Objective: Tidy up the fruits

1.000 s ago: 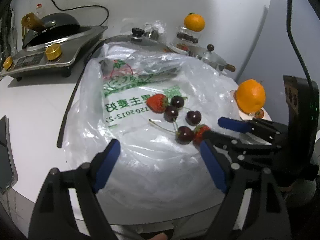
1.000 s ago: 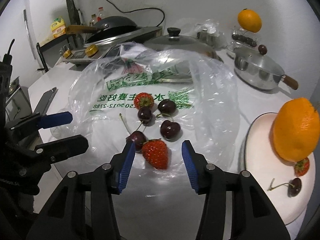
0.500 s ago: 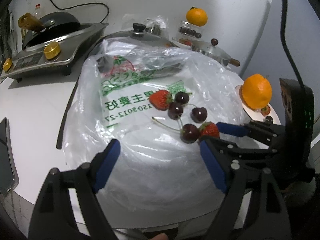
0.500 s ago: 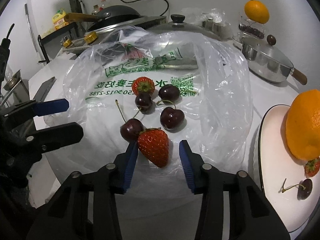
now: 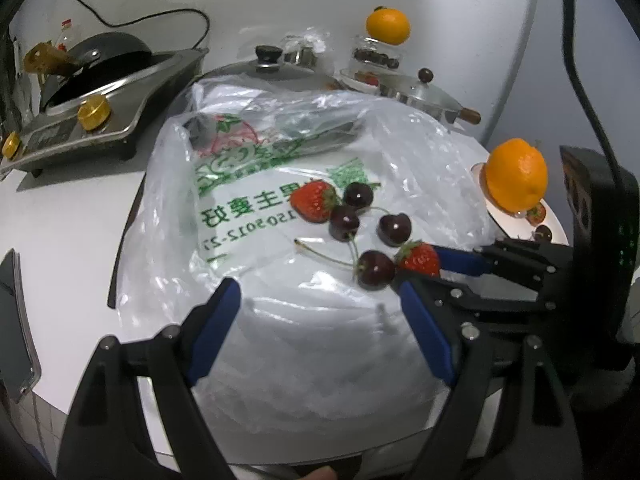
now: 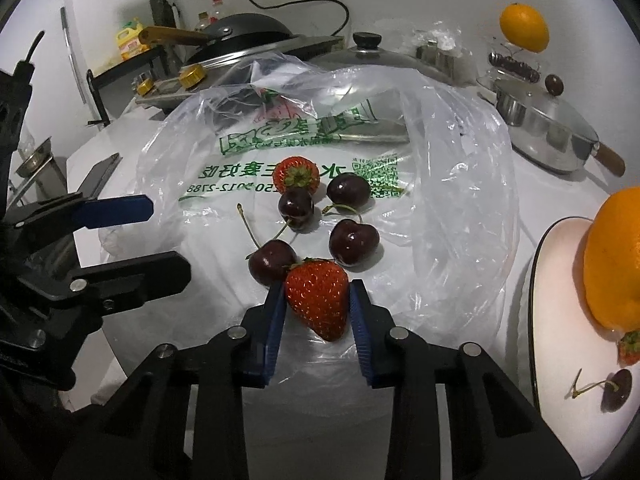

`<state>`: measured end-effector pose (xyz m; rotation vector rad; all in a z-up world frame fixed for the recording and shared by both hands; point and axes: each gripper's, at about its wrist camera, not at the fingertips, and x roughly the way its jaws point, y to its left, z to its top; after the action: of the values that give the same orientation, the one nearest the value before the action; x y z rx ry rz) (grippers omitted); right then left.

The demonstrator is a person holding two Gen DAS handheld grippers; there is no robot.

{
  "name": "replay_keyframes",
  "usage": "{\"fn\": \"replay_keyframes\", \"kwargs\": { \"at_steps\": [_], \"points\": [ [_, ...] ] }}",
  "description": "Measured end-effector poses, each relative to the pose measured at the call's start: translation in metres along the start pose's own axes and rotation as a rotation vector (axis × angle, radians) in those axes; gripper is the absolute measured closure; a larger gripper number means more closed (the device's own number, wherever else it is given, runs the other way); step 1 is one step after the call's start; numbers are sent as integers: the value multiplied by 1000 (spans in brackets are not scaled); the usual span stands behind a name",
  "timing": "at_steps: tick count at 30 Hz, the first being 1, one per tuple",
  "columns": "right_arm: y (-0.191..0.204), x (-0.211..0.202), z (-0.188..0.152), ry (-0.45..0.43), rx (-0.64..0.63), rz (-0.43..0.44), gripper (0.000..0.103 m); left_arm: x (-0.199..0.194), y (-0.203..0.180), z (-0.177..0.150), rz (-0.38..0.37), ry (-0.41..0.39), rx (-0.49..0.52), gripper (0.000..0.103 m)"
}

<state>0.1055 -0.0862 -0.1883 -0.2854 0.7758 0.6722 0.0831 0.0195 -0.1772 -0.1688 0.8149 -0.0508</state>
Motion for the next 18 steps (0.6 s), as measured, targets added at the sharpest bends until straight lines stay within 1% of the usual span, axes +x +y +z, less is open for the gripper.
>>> {"fn": "replay_keyframes", "kwargs": {
  "at_steps": [7,12,18],
  "points": [
    [-10,-27,6,-62,17,3,70,2,-12,4,3,2,22,20],
    [-21,-43,9,-104,37,-12,70,7,-24,8,-1,6,49,20],
    [-34,-50,8,-120,63,-11,70,19,-37,11,-2,19,73,20]
  ]
}}
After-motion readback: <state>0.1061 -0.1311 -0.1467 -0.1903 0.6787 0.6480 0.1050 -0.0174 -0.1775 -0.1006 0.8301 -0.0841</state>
